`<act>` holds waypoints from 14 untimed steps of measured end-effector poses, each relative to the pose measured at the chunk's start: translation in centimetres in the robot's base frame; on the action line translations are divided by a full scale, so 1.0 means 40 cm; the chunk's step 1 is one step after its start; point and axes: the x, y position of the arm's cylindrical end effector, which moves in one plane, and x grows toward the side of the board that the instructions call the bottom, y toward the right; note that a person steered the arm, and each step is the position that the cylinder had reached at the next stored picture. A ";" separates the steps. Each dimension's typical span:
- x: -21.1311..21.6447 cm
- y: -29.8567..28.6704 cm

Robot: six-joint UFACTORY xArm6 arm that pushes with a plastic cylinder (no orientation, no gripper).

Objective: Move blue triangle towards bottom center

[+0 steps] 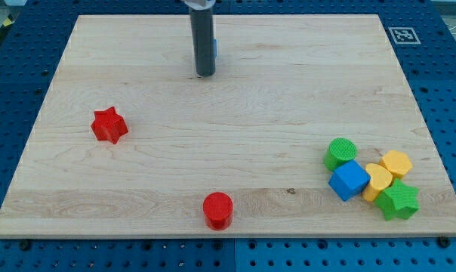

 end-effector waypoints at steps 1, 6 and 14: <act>0.021 -0.008; -0.190 -0.016; 0.376 0.041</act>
